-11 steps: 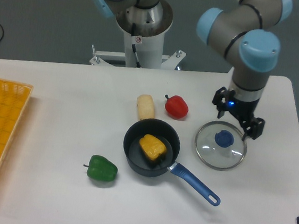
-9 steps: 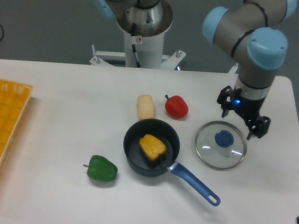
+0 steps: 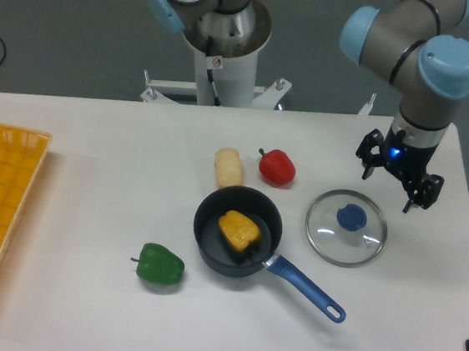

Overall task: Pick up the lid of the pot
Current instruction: 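Move the open gripper over the blue knob of the glass lid, then lower the gripper down onto the blue knob of the lid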

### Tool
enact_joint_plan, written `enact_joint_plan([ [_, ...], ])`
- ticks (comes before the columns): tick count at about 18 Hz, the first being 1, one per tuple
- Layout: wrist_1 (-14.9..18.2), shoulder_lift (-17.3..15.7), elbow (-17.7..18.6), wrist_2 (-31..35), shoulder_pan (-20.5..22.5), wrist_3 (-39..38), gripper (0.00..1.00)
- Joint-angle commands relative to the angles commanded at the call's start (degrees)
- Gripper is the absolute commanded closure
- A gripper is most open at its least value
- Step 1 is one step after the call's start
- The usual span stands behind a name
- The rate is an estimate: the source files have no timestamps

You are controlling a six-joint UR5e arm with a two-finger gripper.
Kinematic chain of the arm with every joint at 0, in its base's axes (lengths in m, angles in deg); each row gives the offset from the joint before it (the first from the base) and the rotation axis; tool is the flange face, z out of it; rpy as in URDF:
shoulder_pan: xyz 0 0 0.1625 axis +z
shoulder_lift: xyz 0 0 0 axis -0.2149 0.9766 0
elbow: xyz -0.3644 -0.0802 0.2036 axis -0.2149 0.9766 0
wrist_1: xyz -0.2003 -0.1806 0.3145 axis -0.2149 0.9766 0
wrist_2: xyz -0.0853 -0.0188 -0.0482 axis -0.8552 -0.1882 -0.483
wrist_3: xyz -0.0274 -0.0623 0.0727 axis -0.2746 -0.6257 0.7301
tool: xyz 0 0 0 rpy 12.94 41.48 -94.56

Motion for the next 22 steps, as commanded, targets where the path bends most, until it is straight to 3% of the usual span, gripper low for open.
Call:
enact_joint_plan([
  [13,-0.53,0.44,2.2,0.44,-0.35,-14.4,0.0],
  [16,-2.27,2.71,1.94,0.44,-0.52,-17.41,0.0],
  [22,-3.87,7.73,-0.95,10.37,-5.79,-14.94,0.0],
])
